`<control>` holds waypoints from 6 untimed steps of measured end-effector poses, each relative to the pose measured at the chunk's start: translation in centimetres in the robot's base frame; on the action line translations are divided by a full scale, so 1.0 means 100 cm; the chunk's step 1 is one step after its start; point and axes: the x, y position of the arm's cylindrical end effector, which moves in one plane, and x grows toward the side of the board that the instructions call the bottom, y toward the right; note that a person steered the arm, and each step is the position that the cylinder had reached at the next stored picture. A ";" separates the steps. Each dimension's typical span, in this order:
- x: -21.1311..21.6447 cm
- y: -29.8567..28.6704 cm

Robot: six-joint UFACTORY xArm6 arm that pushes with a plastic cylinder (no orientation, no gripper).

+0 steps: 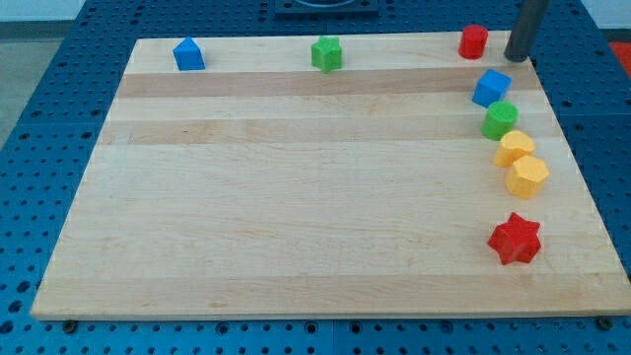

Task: Move the red circle bottom right to the green star

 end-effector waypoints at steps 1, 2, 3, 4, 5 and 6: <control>-0.022 0.004; -0.028 -0.013; -0.027 -0.046; -0.022 -0.081; -0.005 -0.112; 0.015 -0.140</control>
